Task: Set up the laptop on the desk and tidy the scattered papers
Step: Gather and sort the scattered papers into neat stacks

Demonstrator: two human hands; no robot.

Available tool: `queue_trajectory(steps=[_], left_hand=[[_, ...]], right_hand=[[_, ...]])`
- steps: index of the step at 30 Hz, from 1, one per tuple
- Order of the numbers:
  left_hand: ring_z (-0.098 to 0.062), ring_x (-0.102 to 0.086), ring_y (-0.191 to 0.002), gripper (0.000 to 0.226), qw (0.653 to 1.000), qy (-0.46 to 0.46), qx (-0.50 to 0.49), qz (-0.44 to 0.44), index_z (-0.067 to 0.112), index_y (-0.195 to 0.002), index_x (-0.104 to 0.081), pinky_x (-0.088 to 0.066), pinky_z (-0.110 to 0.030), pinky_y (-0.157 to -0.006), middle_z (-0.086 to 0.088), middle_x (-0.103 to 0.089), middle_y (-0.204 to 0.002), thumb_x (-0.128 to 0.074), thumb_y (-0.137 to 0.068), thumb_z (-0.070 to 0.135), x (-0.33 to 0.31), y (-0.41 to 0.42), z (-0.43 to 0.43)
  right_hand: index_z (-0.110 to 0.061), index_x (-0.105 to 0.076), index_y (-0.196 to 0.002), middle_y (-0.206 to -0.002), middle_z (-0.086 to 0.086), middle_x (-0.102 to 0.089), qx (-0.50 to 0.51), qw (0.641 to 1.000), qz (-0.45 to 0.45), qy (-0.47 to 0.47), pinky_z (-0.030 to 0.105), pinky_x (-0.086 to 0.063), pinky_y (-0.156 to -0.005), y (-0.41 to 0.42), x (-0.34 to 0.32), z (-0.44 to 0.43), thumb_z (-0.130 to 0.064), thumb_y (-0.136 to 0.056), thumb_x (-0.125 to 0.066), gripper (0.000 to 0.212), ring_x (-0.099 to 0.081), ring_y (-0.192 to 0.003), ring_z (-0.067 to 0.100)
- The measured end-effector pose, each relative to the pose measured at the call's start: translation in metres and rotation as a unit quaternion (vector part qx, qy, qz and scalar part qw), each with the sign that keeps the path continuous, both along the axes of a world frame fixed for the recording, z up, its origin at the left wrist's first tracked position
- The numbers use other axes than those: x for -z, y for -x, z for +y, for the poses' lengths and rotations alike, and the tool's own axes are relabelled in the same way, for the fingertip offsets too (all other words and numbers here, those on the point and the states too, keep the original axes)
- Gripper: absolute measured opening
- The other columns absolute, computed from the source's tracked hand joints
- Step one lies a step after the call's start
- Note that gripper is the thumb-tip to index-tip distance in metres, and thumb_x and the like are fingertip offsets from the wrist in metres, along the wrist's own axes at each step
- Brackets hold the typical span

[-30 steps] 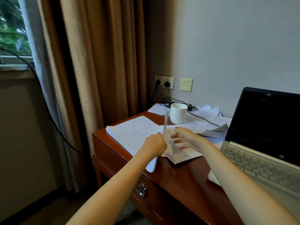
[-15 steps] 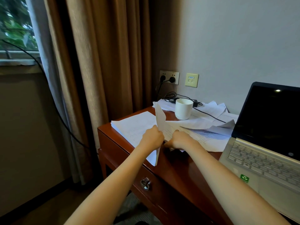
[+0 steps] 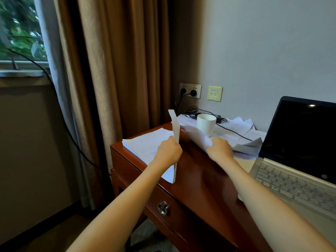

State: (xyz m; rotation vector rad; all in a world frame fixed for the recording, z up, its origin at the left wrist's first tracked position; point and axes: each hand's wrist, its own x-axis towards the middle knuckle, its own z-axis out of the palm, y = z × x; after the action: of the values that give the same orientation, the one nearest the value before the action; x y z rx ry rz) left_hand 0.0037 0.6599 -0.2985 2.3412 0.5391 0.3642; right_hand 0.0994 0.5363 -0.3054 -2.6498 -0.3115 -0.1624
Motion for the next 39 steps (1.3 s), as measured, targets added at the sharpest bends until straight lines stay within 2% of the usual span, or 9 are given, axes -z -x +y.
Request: queue_trajectory(steps=[7,13,17,19,21,26,30,34,39], left_hand=[[-0.032,-0.059,-0.099,0.029,0.979,-0.171,0.09,0.064,0.004,-0.113,-0.061,-0.048,-0.034,-0.079,-0.016,-0.063,-0.11,-0.048,-0.089,0.016,0.017,-0.02,-0.021],[-0.027,-0.061,-0.097,0.044,0.949,-0.266,0.125,0.116,0.009,-0.092,-0.065,-0.044,-0.031,-0.074,-0.01,-0.065,-0.097,-0.05,-0.088,0.05,0.026,-0.028,-0.041],[-0.029,-0.06,-0.102,0.062,0.984,0.092,0.129,0.086,0.009,-0.116,-0.058,-0.05,-0.033,-0.078,-0.016,-0.06,-0.122,-0.03,-0.094,0.06,0.007,-0.035,-0.041],[-0.028,-0.059,-0.097,0.068,0.922,0.36,0.131,0.057,0.008,-0.129,-0.046,-0.051,-0.03,-0.069,-0.019,-0.057,-0.123,-0.033,-0.092,0.063,-0.003,-0.039,-0.045],[-0.028,-0.061,-0.094,0.064,0.869,0.476,0.129,0.04,0.009,-0.126,-0.044,-0.053,-0.032,-0.07,-0.018,-0.058,-0.114,-0.039,-0.09,0.062,-0.006,-0.042,-0.05],[-0.024,-0.061,-0.079,0.051,0.836,0.537,0.101,0.044,0.007,-0.125,-0.04,-0.055,-0.03,-0.061,-0.02,-0.053,-0.12,-0.052,-0.09,0.041,-0.001,-0.049,-0.055],[-0.034,-0.063,-0.089,0.062,0.799,0.598,0.063,0.026,0.005,-0.133,-0.034,-0.056,-0.038,-0.07,-0.027,-0.054,-0.121,-0.054,-0.088,0.041,-0.002,-0.053,-0.048],[-0.028,-0.064,-0.074,0.024,0.86,0.507,0.055,0.024,0.004,-0.113,-0.043,-0.055,-0.032,-0.067,-0.021,-0.06,-0.094,-0.049,-0.092,0.013,-0.008,-0.048,-0.046],[-0.035,-0.061,-0.11,0.025,0.905,0.415,0.093,0.025,-0.001,-0.109,-0.049,-0.051,-0.031,-0.08,-0.018,-0.056,-0.102,-0.037,-0.091,-0.014,-0.015,-0.04,-0.042]], right_hand=[[-0.009,-0.044,-0.065,-0.09,0.016,-0.058,0.056,0.983,0.009,-0.173,0.029,-0.033,-0.068,-0.017,-0.019,-0.028,-0.013,-0.089,-0.052,0.026,-0.054,-0.087,0.033],[-0.005,-0.042,-0.069,-0.062,0.002,-0.038,0.062,0.972,0.004,-0.228,0.029,-0.033,-0.062,-0.016,-0.03,-0.036,-0.011,-0.089,-0.056,0.026,-0.044,-0.075,0.026],[-0.013,-0.031,-0.056,-0.057,0.002,-0.034,0.02,0.971,0.011,-0.239,0.027,-0.023,-0.048,-0.012,-0.031,-0.035,-0.01,-0.085,-0.058,0.04,-0.037,-0.059,0.02],[-0.016,-0.029,-0.053,-0.054,0.0,-0.029,-0.039,0.974,0.026,-0.22,0.027,-0.02,-0.048,-0.006,-0.03,-0.034,-0.01,-0.084,-0.059,0.043,-0.03,-0.054,0.016],[-0.019,-0.042,-0.052,-0.056,-0.003,-0.037,-0.105,0.976,0.056,-0.183,0.024,-0.025,-0.051,0.002,-0.029,-0.036,-0.016,-0.085,-0.06,0.037,-0.036,-0.056,0.01],[-0.031,-0.065,-0.108,-0.113,-0.008,-0.059,-0.186,0.964,0.09,-0.167,0.028,-0.039,-0.089,0.014,-0.017,-0.055,-0.048,-0.087,-0.054,0.029,-0.05,-0.108,0.011],[-0.025,-0.061,-0.094,-0.095,-0.007,-0.057,-0.159,0.973,0.081,-0.146,0.026,-0.038,-0.073,0.015,0.003,-0.072,-0.034,-0.081,-0.066,0.017,-0.051,-0.094,0.014],[-0.024,-0.058,-0.119,-0.116,0.001,-0.06,-0.137,0.985,-0.019,0.106,0.029,-0.04,-0.073,0.018,0.023,-0.076,-0.027,-0.085,-0.059,0.034,-0.056,-0.106,0.023],[-0.021,-0.062,-0.116,-0.117,0.004,-0.062,-0.102,0.984,-0.101,0.105,0.027,-0.038,-0.07,0.017,0.032,-0.071,-0.012,-0.092,-0.045,0.031,-0.056,-0.108,0.026]])
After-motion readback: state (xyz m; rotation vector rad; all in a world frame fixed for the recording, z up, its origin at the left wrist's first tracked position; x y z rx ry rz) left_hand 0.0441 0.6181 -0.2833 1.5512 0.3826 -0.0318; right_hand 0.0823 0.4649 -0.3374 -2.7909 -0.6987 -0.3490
